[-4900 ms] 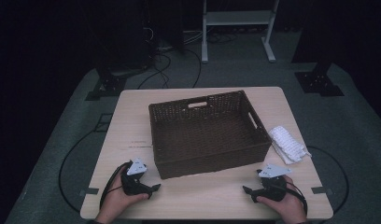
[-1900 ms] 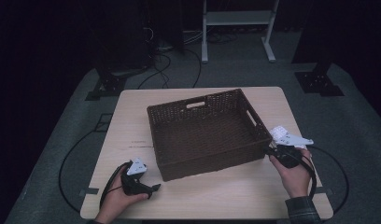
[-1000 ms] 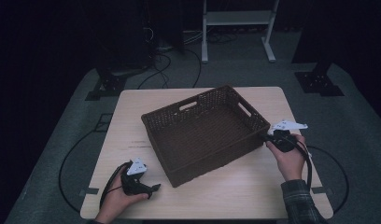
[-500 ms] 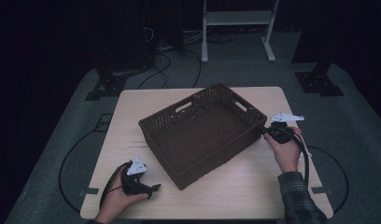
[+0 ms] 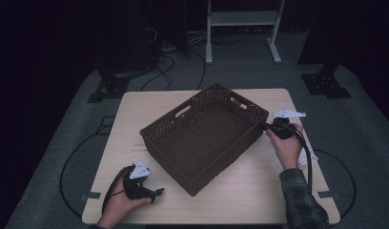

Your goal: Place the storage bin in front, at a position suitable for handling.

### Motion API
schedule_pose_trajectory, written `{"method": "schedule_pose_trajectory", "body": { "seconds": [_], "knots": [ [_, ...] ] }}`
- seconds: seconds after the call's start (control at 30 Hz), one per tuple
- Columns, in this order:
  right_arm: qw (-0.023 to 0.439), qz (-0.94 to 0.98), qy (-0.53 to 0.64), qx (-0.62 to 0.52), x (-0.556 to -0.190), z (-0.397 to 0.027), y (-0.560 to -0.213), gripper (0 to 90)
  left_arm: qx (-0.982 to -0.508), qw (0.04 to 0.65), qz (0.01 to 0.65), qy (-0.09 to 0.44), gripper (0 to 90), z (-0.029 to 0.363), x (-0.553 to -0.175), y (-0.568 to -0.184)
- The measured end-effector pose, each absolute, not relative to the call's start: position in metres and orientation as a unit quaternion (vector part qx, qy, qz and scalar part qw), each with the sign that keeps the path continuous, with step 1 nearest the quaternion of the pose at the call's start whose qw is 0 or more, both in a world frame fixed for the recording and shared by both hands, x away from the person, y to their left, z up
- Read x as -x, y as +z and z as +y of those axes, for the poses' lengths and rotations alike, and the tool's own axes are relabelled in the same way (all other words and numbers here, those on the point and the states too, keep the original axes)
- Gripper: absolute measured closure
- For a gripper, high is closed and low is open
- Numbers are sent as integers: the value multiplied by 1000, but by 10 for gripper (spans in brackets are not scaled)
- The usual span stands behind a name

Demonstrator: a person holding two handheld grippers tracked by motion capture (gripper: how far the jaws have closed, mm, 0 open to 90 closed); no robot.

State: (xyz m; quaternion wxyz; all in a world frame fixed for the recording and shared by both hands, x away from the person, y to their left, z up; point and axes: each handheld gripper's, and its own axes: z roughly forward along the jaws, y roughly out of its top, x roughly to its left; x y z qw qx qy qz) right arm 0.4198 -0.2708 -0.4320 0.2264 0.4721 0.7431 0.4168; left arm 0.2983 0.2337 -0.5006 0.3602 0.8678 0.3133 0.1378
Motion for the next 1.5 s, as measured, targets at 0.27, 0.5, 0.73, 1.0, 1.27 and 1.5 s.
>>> {"method": "schedule_pose_trajectory", "body": {
  "seconds": [0.27,0.5,0.73,1.0,1.27,1.5],
  "knots": [
    [228,737,420,-477,-432,-269,-433,896,-868,360,313,137,0,234,-298,-501],
    [231,738,415,-480,-446,-264,-432,895,-868,359,315,138,0,233,-299,-500],
    [238,738,409,-481,-449,-262,-431,882,-864,363,320,143,1,233,-299,-500],
    [241,737,413,-477,-429,-268,-428,878,-865,367,309,149,276,237,-297,-494],
    [238,743,425,-460,-402,-268,-424,877,-850,389,322,147,621,247,-297,-480],
    [218,749,440,-445,-377,-264,-428,864,-842,391,344,138,896,257,-298,-462]
  ]
}}
